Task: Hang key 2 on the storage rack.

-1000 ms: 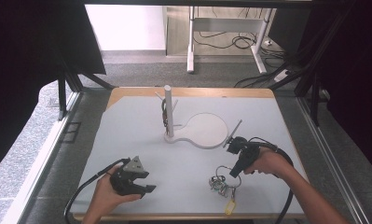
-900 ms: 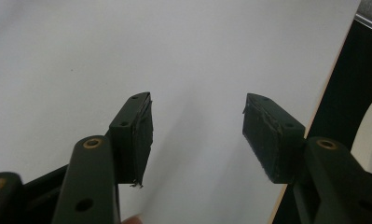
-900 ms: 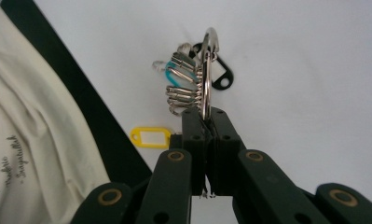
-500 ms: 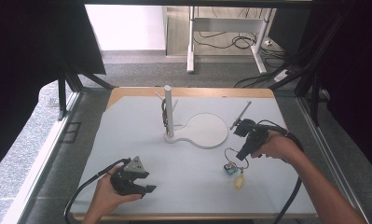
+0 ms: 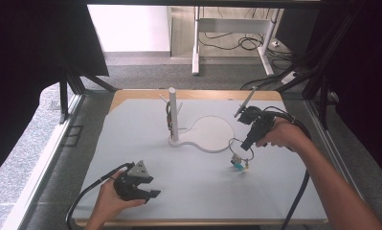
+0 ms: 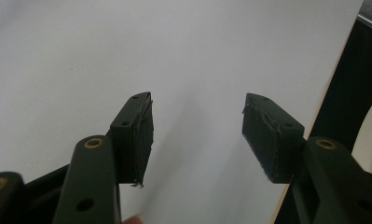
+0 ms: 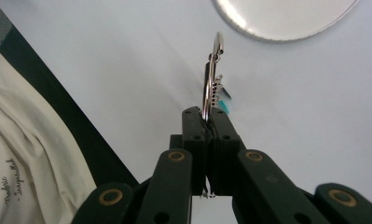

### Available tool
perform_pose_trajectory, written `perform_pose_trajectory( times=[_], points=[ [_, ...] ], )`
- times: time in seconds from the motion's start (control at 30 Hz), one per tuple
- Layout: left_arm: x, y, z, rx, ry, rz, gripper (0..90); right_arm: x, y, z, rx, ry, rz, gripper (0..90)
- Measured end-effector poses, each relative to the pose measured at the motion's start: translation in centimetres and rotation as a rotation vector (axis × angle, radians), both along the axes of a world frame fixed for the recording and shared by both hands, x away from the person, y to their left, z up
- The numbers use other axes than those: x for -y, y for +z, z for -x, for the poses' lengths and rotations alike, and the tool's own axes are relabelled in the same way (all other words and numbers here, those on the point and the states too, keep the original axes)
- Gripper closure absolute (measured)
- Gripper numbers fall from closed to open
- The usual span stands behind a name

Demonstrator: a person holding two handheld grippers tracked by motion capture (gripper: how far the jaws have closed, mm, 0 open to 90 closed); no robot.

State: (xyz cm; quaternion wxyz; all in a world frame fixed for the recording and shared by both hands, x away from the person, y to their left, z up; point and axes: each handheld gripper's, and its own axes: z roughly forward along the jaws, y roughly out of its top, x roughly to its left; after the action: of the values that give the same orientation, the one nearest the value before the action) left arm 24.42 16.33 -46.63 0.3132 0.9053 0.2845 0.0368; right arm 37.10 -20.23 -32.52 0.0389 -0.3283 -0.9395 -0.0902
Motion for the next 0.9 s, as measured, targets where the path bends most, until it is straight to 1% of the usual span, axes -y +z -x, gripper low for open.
perform_pose_trajectory(
  times=[0.23, 0.4, 0.57, 0.63, 0.77, 0.8, 0.83, 0.9],
  points=[
    [0.0, 0.1, 0.0, -0.001, 0.000, 0.001, 43.8, 0.0, 1.4, -0.8, 0.017, -0.021, -0.023, 87.0],
    [0.0, 0.0, 0.0, -0.002, -0.003, 0.002, 43.9, 0.0, 2.3, -1.5, 0.028, -0.032, -0.023, 87.0],
    [0.0, 0.0, 0.0, -0.001, -0.004, 0.000, 43.8, -0.1, 2.9, -2.1, 0.033, -0.046, -0.021, 86.9],
    [0.0, 0.0, 0.0, -0.002, -0.004, 0.000, 43.9, -0.2, 3.0, -2.4, 0.028, -0.051, -0.019, 86.9],
    [0.0, 0.1, 0.0, -0.001, -0.004, 0.000, 43.9, -0.3, 3.2, -2.9, 0.043, -0.058, -0.019, 86.9],
    [0.0, 0.1, 0.0, -0.002, -0.003, -0.001, 43.8, -0.3, 3.3, -3.0, 0.052, -0.050, -0.024, 87.0],
    [0.0, 0.1, 0.0, -0.002, -0.003, -0.001, 43.8, -0.4, 3.4, -3.1, 0.048, -0.061, -0.022, 87.0],
    [-0.1, 0.1, 0.0, 0.000, -0.005, 0.000, 43.9, -0.5, 3.7, -3.4, 0.050, -0.058, -0.026, 86.9]
  ],
)
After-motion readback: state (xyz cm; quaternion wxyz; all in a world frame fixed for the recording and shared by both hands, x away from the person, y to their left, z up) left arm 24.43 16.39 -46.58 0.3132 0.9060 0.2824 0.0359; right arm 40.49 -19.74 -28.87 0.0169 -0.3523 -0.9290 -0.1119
